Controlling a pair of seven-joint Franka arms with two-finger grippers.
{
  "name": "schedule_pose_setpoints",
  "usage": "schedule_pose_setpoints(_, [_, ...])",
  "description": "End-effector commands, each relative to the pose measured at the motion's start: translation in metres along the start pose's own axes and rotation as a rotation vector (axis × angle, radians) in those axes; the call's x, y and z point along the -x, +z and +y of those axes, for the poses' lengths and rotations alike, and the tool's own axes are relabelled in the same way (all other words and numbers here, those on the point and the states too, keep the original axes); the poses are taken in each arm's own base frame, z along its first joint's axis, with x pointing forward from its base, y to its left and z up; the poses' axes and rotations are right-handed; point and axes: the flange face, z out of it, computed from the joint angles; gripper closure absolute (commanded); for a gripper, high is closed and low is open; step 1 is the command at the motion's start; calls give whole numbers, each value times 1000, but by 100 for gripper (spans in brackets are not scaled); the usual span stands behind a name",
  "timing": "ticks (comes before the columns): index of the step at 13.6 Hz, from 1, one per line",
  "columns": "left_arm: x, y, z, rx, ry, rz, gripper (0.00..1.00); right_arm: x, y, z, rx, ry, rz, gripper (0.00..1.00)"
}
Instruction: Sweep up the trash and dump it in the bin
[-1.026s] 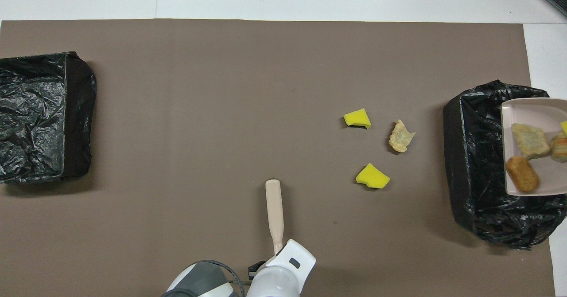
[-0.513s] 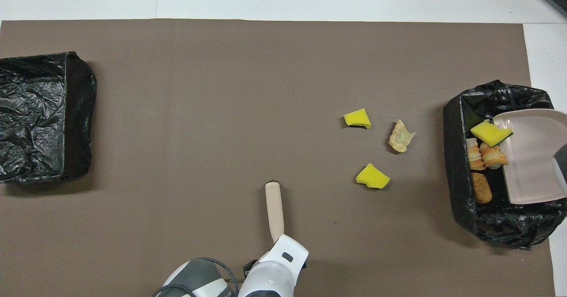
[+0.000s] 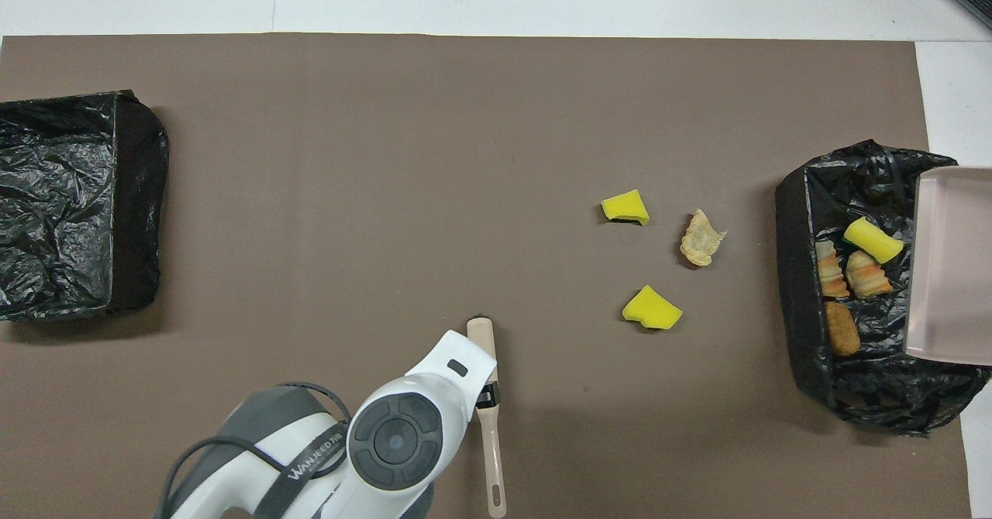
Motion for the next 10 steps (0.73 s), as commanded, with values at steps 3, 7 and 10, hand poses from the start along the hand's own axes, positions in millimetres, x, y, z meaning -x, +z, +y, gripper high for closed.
schedule_pose_setpoints(3, [-68, -35, -45, 6, 57, -19, 0, -101, -67, -16, -26, 483, 250, 100])
schedule_pose_setpoints(7, [-133, -70, -120, 7, 141, -44, 0, -212, -82, -10, -140, 828, 391, 100])
schedule_pose_setpoints(10, [-161, -96, -162, -15, 181, -35, 0, -311, -77, -3, -199, 990, 444, 100])
